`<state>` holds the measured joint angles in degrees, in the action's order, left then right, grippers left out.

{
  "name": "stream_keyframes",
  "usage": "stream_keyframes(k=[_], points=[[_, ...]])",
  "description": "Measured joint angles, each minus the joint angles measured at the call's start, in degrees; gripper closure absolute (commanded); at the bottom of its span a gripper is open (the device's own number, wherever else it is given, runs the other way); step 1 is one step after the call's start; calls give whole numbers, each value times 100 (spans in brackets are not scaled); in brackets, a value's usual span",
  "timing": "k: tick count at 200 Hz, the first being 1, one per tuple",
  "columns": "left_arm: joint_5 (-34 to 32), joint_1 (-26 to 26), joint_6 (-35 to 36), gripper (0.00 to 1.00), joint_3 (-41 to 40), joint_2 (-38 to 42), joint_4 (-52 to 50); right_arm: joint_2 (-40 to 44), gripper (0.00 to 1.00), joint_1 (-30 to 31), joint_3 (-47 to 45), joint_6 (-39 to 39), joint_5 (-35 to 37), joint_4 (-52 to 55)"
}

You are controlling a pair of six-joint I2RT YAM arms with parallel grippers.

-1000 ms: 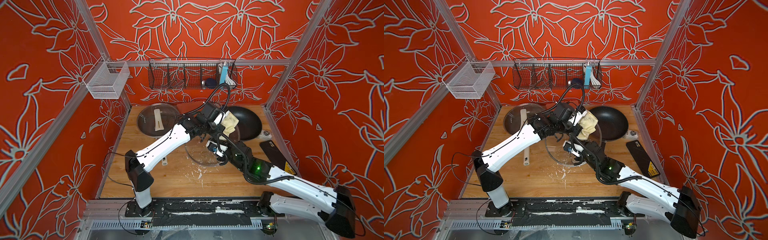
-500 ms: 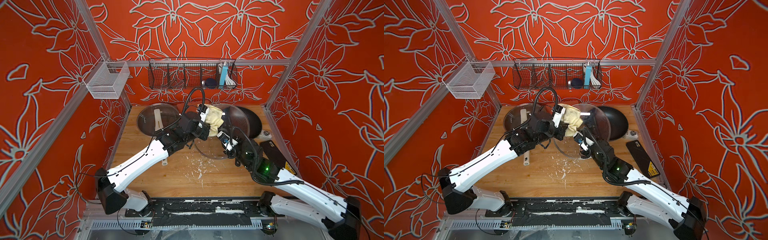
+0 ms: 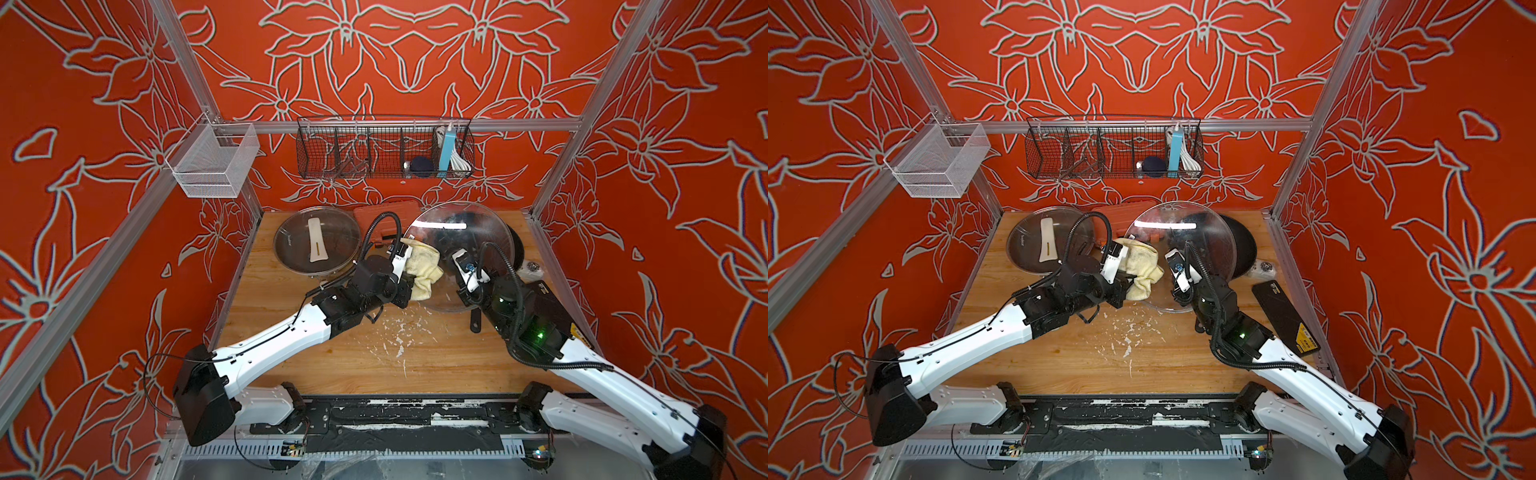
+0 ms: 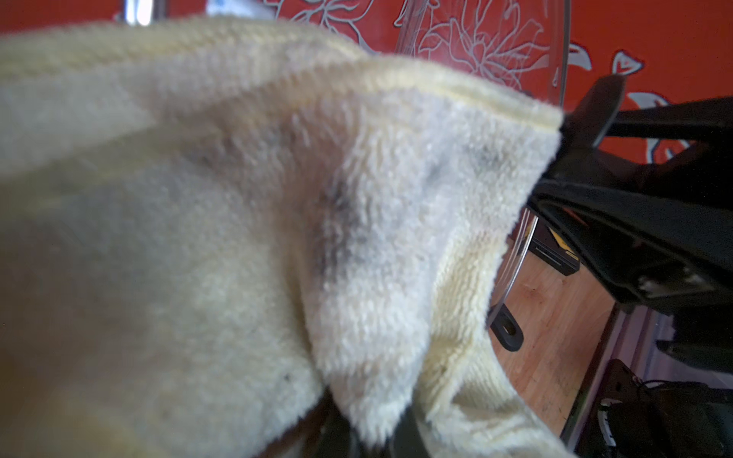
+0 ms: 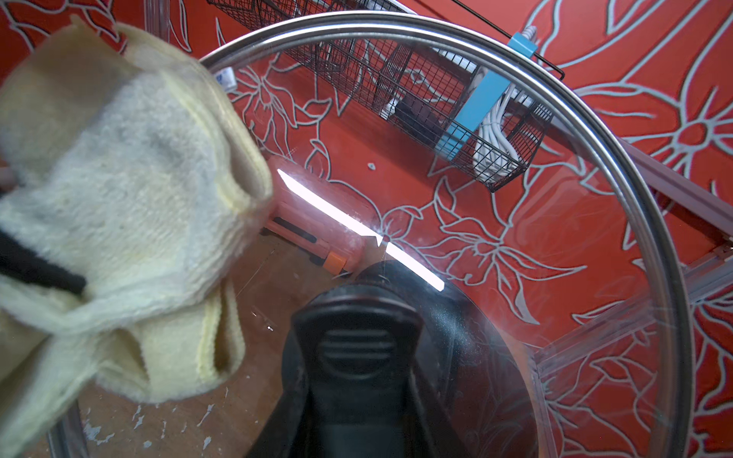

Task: Wipe the pot lid with a cloth
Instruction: Wipe the pot lid.

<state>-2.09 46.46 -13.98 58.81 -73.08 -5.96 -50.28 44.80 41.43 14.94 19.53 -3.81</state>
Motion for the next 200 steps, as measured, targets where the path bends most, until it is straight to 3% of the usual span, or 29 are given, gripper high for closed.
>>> stream_keyframes(k=[90,159,200], points=[[72,208,-116,100,144,-424,120,-2,100,-109,103,-151,-7,203],[249,-457,-365,100,1025,-498,-310,0,100,-162,-15,511,-446,151],[389,-769,-323,100,1952,-859,-787,-9,100,-33,-221,848,-837,186]])
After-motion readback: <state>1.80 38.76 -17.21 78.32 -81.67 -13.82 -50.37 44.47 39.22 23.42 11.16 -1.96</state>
